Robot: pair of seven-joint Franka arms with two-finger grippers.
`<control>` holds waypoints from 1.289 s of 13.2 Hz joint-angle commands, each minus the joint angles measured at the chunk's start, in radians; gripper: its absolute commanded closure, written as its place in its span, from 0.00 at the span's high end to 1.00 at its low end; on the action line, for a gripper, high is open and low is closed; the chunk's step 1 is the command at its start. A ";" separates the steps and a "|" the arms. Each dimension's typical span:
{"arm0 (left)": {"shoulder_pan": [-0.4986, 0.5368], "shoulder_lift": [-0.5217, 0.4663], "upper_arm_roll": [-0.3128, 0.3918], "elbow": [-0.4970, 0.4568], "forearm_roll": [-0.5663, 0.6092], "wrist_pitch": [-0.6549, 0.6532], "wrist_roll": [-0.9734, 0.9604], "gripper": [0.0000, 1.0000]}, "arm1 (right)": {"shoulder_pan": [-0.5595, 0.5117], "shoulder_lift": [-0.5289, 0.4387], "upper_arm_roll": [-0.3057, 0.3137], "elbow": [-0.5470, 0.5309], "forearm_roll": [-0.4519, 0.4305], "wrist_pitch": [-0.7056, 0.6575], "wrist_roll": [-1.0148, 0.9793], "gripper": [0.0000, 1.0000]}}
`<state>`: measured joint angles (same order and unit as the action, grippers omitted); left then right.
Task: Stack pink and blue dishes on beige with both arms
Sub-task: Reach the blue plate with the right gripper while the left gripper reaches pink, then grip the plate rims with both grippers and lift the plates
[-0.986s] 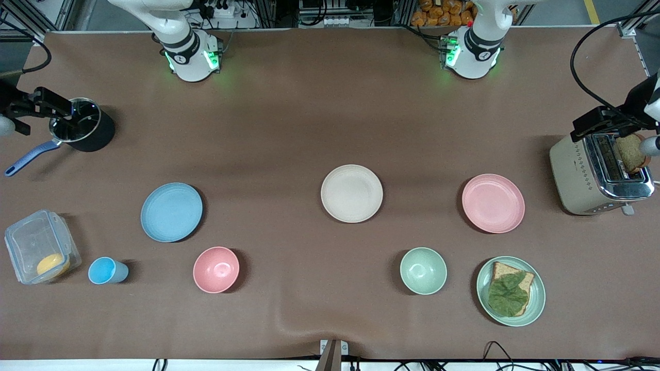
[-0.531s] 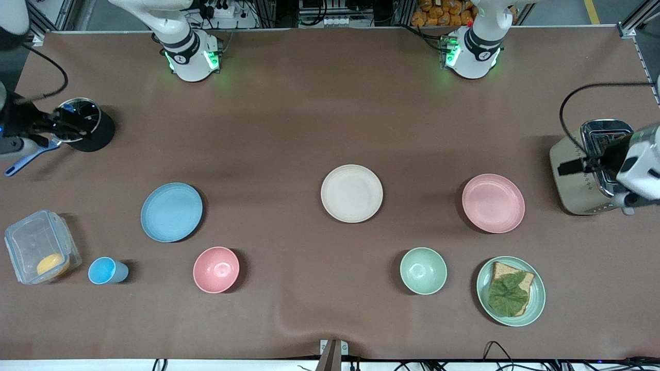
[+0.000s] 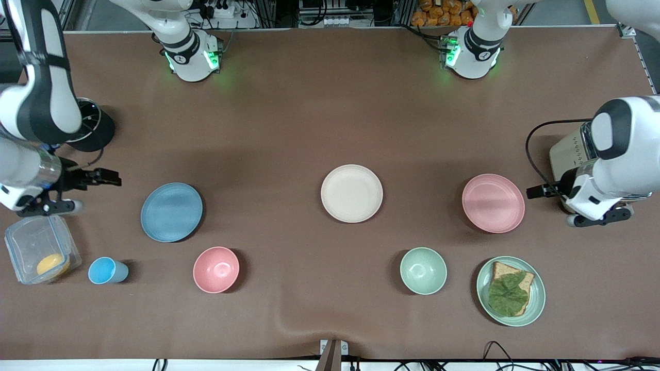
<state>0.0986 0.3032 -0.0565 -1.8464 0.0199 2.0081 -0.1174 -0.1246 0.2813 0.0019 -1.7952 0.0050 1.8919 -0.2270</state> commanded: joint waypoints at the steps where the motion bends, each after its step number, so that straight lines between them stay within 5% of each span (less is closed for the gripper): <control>1: 0.003 0.000 -0.002 -0.152 -0.008 0.200 0.004 1.00 | -0.020 0.091 0.015 0.019 0.000 0.042 -0.012 1.00; 7: 0.050 0.085 -0.003 -0.260 -0.008 0.428 0.004 1.00 | -0.052 0.277 0.015 0.017 0.001 0.174 -0.014 1.00; 13: 0.049 0.115 -0.002 -0.266 -0.008 0.465 0.004 1.00 | -0.052 0.358 0.018 0.017 0.009 0.236 -0.014 0.97; 15: 0.049 0.122 -0.003 -0.264 -0.008 0.472 0.004 1.00 | -0.050 0.371 0.018 0.017 0.009 0.242 -0.014 0.25; 16: 0.046 0.122 -0.003 -0.264 -0.008 0.472 0.002 1.00 | -0.049 0.371 0.020 0.017 0.009 0.243 -0.012 0.02; 17: 0.044 0.122 -0.003 -0.263 -0.008 0.474 0.001 1.00 | -0.049 0.371 0.020 0.017 0.009 0.243 -0.012 0.00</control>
<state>0.1452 0.4269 -0.0580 -2.1018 0.0199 2.4597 -0.1180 -0.1592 0.6425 0.0064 -1.7937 0.0063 2.1351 -0.2283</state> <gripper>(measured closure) 0.000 0.247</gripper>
